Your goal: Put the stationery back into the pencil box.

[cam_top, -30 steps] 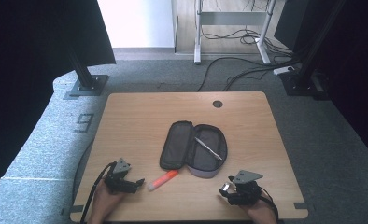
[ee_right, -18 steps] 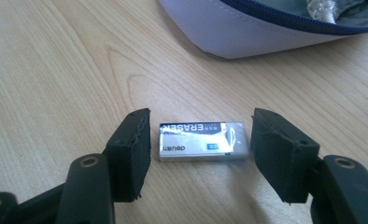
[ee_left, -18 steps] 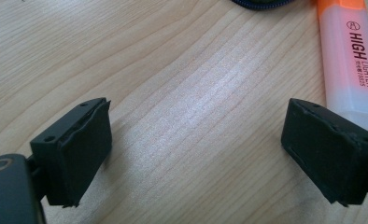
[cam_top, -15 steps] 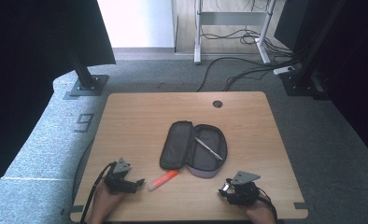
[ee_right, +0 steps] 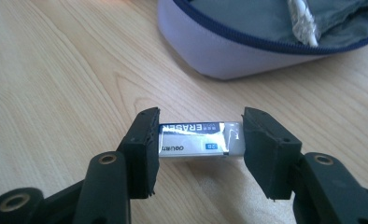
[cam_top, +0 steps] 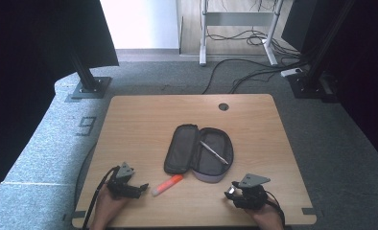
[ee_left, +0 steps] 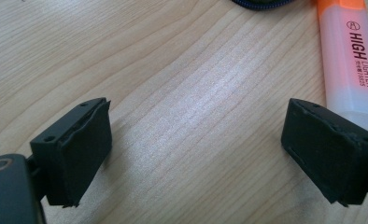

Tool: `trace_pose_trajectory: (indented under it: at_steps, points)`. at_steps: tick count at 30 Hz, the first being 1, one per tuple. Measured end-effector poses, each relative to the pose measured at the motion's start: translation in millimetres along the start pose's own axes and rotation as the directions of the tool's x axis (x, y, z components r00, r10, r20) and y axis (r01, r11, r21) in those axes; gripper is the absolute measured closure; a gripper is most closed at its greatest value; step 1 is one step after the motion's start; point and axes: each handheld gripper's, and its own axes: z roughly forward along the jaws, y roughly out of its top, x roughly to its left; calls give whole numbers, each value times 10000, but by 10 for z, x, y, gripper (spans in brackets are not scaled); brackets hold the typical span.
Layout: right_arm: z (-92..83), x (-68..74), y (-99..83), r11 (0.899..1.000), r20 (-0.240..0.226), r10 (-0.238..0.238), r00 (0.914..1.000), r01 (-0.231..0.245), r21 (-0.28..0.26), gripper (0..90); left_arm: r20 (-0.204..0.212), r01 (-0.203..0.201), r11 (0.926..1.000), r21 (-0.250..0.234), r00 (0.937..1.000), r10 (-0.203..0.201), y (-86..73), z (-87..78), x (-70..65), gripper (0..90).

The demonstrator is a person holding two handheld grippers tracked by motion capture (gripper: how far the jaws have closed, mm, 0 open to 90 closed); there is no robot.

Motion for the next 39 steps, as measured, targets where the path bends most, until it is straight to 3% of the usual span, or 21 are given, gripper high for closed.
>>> trace_pose_trajectory:
  at_steps: [19, 29, 30, 34, 39]
  points:
    - [-32, 5, 92, 9999, -16, -95, 10000, 95, -81, 468, 0, 8, 10000, -1, 10000, -8, 0, 0, -1, 87]
    - [111, 37, 59, 9981, -19, -509, 9987, 509, 359, 465, 0, 10, 10000, -1, 10000, -10, 0, 0, -1, 87]
    - [163, 23, 30, 9962, -94, -576, 9983, 581, 645, 463, 1, 5, 10000, 3, 10000, -5, 0, 0, 0, 87]
    - [177, -37, -5, 9981, -460, -391, 9982, 412, 461, 459, 0, 0, 10000, 0, 10000, 0, 0, 0, 0, 87]
    - [170, -58, -4, 9988, -255, -141, 9996, 152, 458, 469, 2, 6, 10000, 1, 10000, -6, 0, 0, 0, 87]
